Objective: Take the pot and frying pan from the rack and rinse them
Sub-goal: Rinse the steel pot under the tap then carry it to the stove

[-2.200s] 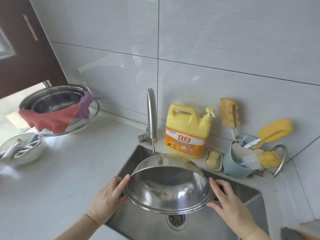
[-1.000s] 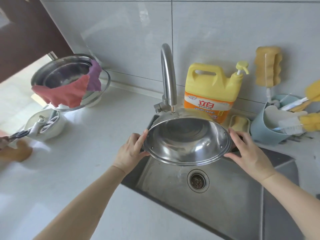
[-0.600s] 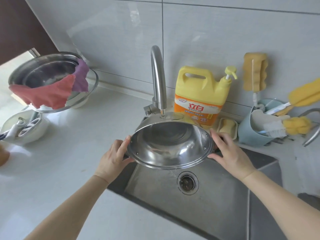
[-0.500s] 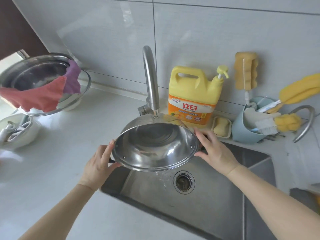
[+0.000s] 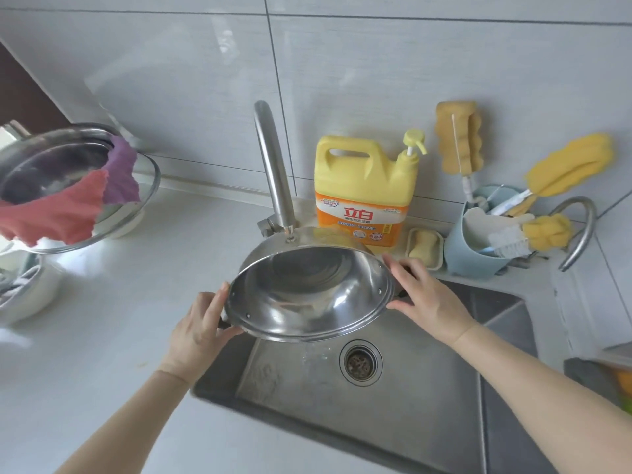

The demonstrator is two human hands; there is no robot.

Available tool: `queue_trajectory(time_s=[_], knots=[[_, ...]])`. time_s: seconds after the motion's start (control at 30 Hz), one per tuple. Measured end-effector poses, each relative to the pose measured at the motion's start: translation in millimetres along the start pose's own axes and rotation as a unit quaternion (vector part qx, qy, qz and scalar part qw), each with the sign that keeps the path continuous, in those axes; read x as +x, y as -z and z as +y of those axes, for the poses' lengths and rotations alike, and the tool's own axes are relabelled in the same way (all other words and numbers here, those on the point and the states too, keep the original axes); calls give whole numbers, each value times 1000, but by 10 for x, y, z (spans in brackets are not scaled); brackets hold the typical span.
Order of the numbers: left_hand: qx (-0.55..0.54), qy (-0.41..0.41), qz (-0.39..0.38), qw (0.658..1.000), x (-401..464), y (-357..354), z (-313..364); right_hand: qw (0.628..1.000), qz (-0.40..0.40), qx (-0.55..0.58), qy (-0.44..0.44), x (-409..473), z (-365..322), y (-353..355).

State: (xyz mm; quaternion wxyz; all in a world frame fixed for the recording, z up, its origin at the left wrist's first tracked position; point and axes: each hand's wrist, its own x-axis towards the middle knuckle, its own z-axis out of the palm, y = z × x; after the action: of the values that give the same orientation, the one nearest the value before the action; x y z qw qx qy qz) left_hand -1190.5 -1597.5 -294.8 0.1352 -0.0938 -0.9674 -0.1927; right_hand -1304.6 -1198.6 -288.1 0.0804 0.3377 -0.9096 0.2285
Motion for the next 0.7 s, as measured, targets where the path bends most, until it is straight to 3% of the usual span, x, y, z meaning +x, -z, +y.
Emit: queue_trajectory(time_s=[0.17,0.6,0.7], knots=[[13,-38,-2,999,238,-68,295,998,26,-27,-41,-246,142,195],[37,-198,93,975,450,-114,906,984,122,-79,-105,-1018,89,854],[34,-210,99,972,474,-85,999,982,115,-76,-131,-1079,41,983]])
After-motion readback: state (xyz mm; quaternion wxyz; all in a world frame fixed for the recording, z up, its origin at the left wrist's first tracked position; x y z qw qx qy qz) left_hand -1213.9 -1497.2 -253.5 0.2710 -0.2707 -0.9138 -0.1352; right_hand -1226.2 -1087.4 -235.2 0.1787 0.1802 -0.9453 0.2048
